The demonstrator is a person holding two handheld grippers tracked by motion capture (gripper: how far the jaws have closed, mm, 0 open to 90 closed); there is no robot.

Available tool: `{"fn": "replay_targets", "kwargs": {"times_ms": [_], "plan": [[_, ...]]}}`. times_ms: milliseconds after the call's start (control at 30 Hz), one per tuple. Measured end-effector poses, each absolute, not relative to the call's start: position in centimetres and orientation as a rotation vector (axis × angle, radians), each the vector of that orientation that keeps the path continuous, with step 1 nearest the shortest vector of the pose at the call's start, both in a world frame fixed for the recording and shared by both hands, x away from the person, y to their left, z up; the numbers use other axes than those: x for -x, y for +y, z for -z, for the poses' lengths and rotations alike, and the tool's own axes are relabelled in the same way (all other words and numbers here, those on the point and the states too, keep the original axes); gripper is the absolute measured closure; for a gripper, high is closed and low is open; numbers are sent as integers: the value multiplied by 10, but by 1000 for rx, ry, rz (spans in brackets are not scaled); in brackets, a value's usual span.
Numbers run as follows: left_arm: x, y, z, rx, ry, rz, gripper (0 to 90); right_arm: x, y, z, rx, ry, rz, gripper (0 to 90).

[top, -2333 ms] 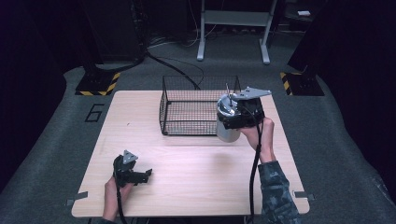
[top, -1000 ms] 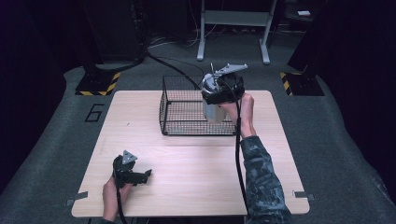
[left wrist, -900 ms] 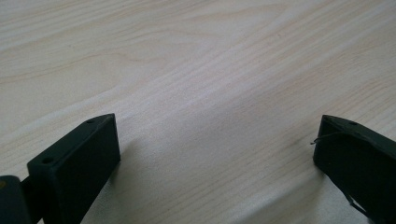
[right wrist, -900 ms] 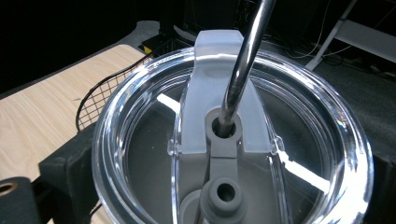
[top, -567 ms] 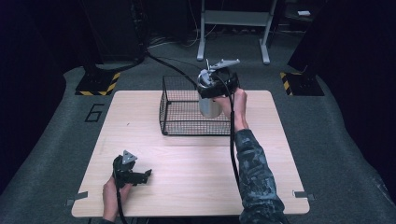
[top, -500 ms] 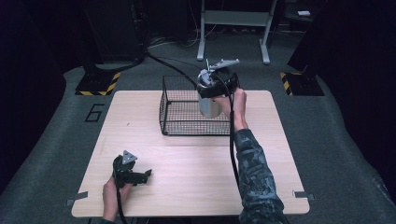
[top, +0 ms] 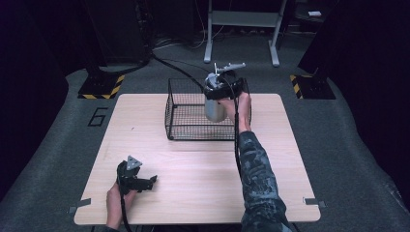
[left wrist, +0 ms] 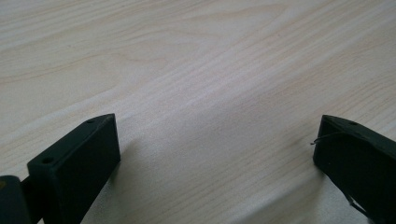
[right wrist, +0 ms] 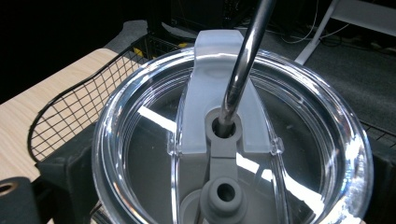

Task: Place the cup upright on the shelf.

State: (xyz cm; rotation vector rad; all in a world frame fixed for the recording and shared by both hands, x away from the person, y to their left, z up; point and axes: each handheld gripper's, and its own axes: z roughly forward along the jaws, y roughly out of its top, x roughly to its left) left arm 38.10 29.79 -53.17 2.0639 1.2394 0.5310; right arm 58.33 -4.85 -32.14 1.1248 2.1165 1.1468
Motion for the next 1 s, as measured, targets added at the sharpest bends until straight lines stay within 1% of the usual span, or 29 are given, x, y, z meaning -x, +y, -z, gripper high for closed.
{"fn": "replay_targets", "kwargs": {"times_ms": [1000], "plan": [[-381,298,532,-2064,1239,-531,4,-601,-36,363,-1230,2124,-1120,35]]}}
